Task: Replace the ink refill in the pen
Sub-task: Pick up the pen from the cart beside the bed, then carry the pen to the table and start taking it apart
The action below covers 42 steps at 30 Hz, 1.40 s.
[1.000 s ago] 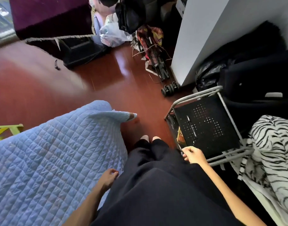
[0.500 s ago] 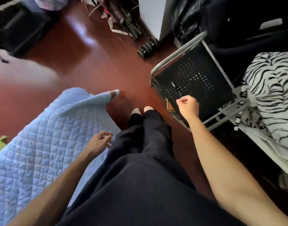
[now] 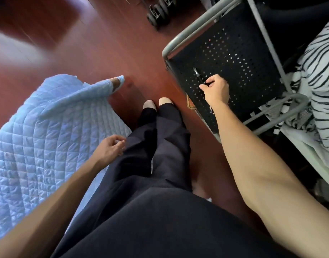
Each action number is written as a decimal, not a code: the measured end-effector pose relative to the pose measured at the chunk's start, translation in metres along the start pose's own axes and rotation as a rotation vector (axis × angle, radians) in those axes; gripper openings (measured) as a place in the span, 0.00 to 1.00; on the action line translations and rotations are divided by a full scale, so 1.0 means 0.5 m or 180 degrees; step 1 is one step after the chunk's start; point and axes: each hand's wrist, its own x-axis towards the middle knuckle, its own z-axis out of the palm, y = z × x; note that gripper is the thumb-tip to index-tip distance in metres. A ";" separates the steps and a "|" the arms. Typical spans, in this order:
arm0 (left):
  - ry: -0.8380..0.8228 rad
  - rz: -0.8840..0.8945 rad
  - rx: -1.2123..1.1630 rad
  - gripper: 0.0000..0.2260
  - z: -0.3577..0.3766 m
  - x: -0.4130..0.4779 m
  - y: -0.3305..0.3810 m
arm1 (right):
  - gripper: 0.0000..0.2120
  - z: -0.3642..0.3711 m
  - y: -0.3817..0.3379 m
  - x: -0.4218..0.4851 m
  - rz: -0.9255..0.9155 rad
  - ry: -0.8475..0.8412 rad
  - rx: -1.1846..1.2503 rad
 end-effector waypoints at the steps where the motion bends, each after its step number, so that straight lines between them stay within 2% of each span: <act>1: 0.0007 -0.0001 -0.0027 0.11 0.002 0.002 0.002 | 0.13 0.001 0.001 0.003 -0.0010 -0.0015 -0.0023; 10: 0.0123 0.0027 -0.0302 0.08 -0.008 -0.047 0.009 | 0.08 -0.040 -0.021 -0.039 -0.0102 -0.0272 0.0050; 15: 0.0391 0.0156 -0.0680 0.07 -0.024 -0.121 0.008 | 0.08 -0.112 -0.072 -0.147 -0.0531 -0.0559 0.0146; 21: 0.0747 0.0300 -0.1619 0.06 -0.031 -0.188 -0.024 | 0.08 -0.160 -0.163 -0.305 -0.1071 -0.1122 0.0497; 26: 0.0984 0.0017 -0.2308 0.08 -0.018 -0.232 -0.090 | 0.03 -0.161 -0.206 -0.398 -0.1481 -0.1504 0.0445; 29: 0.1032 -0.0138 -0.2881 0.09 -0.014 -0.252 -0.120 | 0.03 -0.155 -0.235 -0.416 -0.1555 -0.1633 0.0318; 32: 0.1142 -0.0262 -0.3140 0.07 -0.011 -0.267 -0.138 | 0.02 -0.148 -0.283 -0.415 -0.1772 -0.1689 0.0167; 42: 0.1171 -0.0820 -0.2995 0.09 -0.028 -0.253 -0.207 | 0.01 -0.114 -0.468 -0.369 -0.2034 -0.1643 0.0187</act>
